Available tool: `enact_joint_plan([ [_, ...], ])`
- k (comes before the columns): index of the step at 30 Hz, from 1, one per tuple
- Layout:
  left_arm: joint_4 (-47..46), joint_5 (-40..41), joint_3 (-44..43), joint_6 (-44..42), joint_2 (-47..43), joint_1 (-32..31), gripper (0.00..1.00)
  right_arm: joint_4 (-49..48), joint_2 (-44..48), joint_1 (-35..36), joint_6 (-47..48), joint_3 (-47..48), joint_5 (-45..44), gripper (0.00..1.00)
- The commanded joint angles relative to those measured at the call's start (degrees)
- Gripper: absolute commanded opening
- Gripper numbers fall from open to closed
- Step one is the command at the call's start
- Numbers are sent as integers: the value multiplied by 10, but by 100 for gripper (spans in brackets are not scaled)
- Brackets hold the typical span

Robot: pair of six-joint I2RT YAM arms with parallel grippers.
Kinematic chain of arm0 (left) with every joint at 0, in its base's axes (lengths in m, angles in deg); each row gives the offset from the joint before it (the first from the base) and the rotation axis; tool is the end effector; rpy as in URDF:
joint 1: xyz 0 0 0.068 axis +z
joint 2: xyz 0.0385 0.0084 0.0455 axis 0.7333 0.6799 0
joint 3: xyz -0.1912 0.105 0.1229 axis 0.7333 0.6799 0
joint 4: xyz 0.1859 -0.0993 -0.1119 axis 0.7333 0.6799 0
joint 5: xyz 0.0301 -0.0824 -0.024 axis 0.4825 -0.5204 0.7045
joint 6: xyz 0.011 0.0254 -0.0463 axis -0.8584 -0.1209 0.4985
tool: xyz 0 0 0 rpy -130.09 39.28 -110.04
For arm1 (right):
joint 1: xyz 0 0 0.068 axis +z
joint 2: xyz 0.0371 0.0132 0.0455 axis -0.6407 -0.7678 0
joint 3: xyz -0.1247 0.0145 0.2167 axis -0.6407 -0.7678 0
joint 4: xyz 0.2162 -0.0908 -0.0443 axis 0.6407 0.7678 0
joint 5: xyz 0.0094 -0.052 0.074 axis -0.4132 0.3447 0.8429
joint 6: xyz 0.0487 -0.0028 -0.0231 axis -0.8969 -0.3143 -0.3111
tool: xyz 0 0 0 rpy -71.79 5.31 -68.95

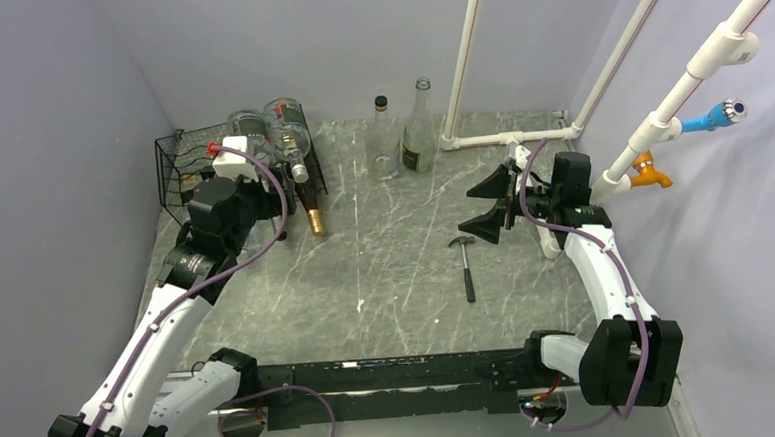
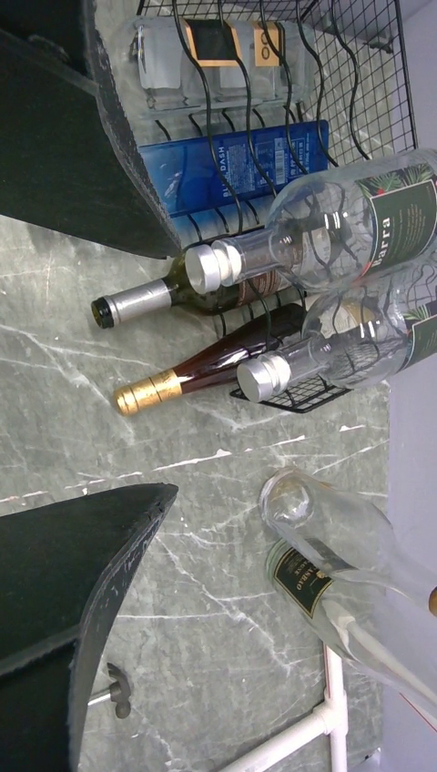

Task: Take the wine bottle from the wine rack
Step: Pick up the wine bottle from the wine rack.

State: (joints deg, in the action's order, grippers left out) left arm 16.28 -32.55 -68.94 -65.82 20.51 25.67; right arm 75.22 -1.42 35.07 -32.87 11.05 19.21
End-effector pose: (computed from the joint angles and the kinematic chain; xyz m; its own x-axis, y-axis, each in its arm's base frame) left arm 0.1806 -0.0627 0.3513 -0.2397 -0.1396 -0.9608 0.1053 0.9800 -0.1686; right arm 0.2212 0.0159 0.2808 -0.1788 -0.0985 -0.9789 -0.9332 0.3323 0.1370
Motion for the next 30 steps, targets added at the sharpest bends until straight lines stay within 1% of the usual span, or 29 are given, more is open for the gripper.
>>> enact_joint_plan([
  [1,-27,5,-15,-12,-8,9,99,-11,2,-2,16,-3,24,100],
  [8,-37,13,-14,-21,1,23,99,-10,3,-2,17,-3,25,100],
  [12,-55,18,-11,-26,18,42,99,-10,3,-2,17,-3,26,100],
  [15,-67,8,-11,-12,39,68,99,-10,5,-2,18,-3,28,100],
  [23,-103,-50,-10,58,111,138,99,-7,6,-2,21,-2,30,100],
  [30,-89,-69,-36,71,187,155,99,-8,8,-2,22,-3,30,100],
])
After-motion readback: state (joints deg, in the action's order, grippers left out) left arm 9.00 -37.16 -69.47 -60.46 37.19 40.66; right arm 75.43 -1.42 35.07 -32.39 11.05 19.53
